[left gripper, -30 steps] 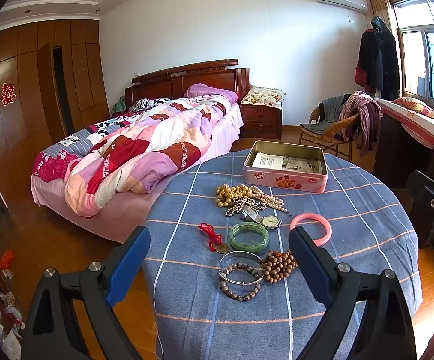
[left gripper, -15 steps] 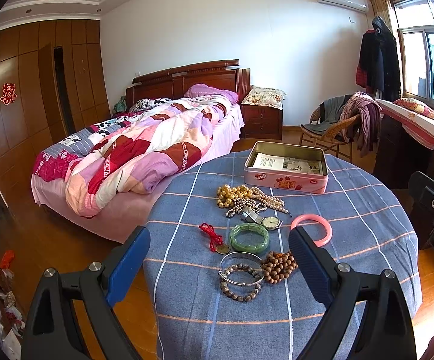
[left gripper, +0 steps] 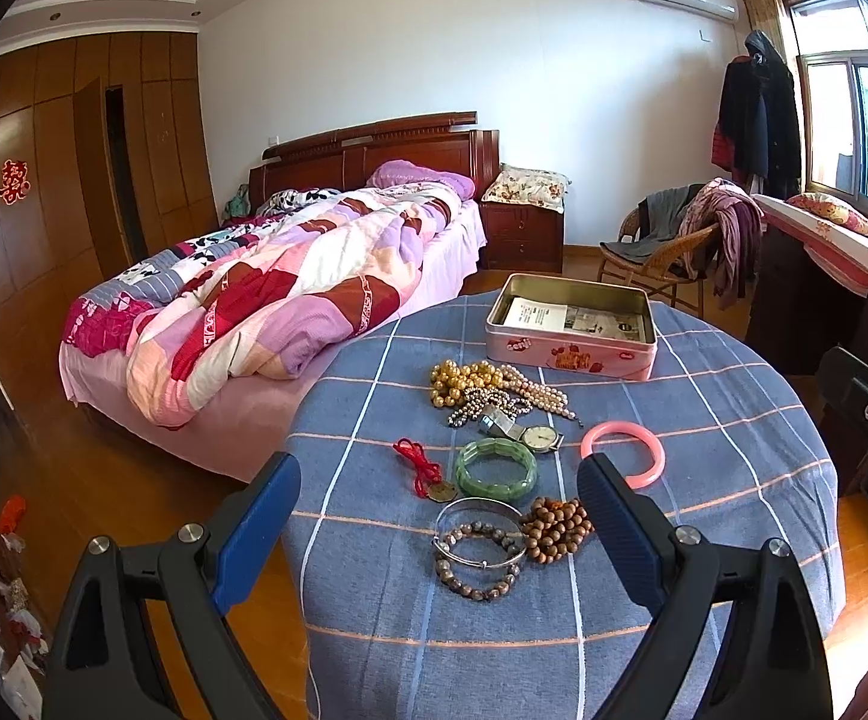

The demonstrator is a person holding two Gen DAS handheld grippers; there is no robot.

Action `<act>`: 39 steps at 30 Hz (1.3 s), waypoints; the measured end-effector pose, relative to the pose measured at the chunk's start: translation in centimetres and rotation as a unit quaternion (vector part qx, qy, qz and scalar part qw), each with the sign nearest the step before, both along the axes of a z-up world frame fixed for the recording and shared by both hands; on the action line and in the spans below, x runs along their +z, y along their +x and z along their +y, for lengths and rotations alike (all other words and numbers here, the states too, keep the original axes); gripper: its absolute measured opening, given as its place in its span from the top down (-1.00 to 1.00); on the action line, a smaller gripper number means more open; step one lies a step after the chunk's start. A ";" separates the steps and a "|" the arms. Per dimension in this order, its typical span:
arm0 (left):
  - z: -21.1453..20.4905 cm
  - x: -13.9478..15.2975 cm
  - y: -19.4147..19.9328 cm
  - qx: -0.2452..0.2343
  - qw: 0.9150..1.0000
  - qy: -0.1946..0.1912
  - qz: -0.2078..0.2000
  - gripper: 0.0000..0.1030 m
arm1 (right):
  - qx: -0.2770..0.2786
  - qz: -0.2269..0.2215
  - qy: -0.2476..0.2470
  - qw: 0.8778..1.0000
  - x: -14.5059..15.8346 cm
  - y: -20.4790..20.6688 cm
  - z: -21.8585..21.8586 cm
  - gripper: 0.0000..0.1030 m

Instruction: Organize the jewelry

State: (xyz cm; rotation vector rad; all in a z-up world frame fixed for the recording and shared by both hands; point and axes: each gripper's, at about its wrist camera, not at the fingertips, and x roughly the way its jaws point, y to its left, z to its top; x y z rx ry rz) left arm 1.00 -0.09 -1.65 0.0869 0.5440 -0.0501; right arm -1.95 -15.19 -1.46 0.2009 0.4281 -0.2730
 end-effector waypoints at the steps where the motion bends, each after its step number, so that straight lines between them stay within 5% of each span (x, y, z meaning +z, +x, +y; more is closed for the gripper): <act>1: 0.0 -0.2 0.2 0.001 1.000 0.000 0.002 -0.81 | 0.000 0.001 -0.001 1.000 -0.1 0.1 0.1 -1.00; 9: 2.2 -2.0 2.1 -0.015 1.000 -0.004 0.021 -0.81 | 0.003 0.015 0.002 1.000 -1.7 1.3 -1.0 -1.00; 14: 6.0 -5.6 4.3 -0.010 0.997 -0.027 0.066 -0.81 | 0.028 0.036 0.007 0.999 -4.2 2.8 -1.7 -1.00; 19: 6.7 -8.6 5.5 -0.030 0.993 -0.043 0.104 -0.80 | 0.061 0.082 0.016 0.995 -7.3 4.8 -2.0 -0.62; 24: 4.7 -10.4 6.9 -0.079 0.987 -0.041 0.136 -0.40 | 0.076 0.111 0.032 0.990 -9.2 5.7 -2.6 -0.44; 29: 4.0 -10.4 7.8 -0.102 0.982 -0.064 0.148 -0.34 | 0.130 0.124 0.073 0.981 -10.2 6.5 -2.8 -0.43; 39: 4.0 -9.8 10.4 -0.112 0.981 -0.066 0.143 -0.34 | 0.134 0.169 0.113 0.970 -11.4 12.7 -4.4 -0.43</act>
